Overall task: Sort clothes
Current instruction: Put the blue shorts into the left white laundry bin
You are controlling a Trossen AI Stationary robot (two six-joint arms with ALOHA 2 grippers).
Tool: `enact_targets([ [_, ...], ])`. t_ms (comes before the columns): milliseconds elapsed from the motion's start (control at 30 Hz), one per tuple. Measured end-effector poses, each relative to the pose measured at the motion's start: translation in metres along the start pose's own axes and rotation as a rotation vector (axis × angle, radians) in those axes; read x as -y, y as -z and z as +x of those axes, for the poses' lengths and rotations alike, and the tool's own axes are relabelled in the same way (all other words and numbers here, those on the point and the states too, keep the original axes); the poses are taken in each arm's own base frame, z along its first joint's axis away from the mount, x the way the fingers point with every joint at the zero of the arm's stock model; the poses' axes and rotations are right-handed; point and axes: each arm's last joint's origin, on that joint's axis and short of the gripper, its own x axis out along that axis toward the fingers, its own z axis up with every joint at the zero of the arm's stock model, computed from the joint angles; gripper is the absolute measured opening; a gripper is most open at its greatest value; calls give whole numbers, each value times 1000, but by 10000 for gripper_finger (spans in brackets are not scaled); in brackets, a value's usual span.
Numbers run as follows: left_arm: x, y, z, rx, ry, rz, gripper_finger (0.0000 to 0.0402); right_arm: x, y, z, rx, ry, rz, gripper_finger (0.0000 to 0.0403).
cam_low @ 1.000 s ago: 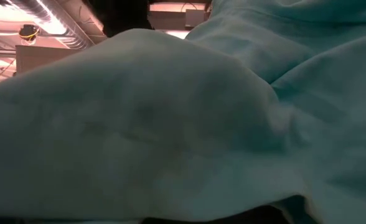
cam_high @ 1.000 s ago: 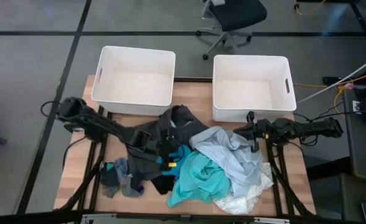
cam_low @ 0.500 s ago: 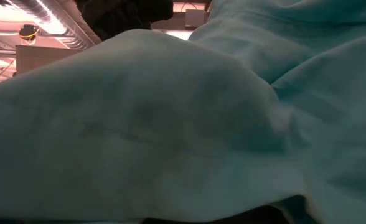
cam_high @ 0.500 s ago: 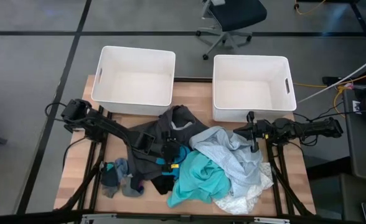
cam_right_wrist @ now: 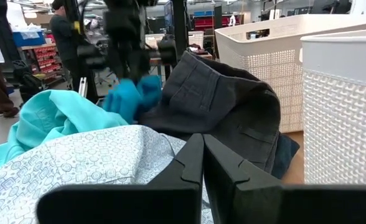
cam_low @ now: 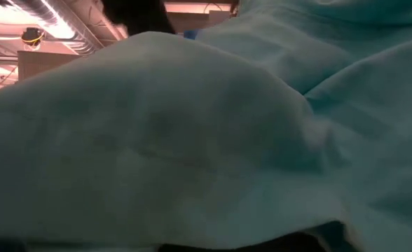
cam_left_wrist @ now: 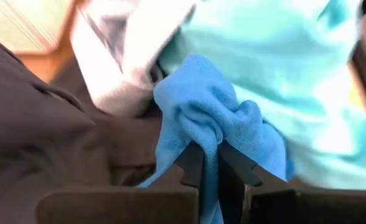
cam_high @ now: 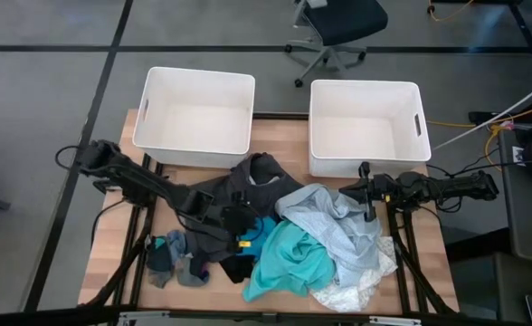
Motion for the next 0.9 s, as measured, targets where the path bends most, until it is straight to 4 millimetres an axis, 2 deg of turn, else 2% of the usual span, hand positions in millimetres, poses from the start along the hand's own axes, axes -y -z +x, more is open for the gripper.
enact_targets([
  [467, -37, -37, -107, 399, -116, 26, 16, 0, 0, 0, 4, 10, -13, 14],
  [733, -69, -52, -161, 610, -504, 101, 20, 1, -1, 0, 12, 34, -14, 14],
  [900, -100, -48, -182, 497, -889, 108, 14, 1, -1, 0, 13, 53, -14, 14],
])
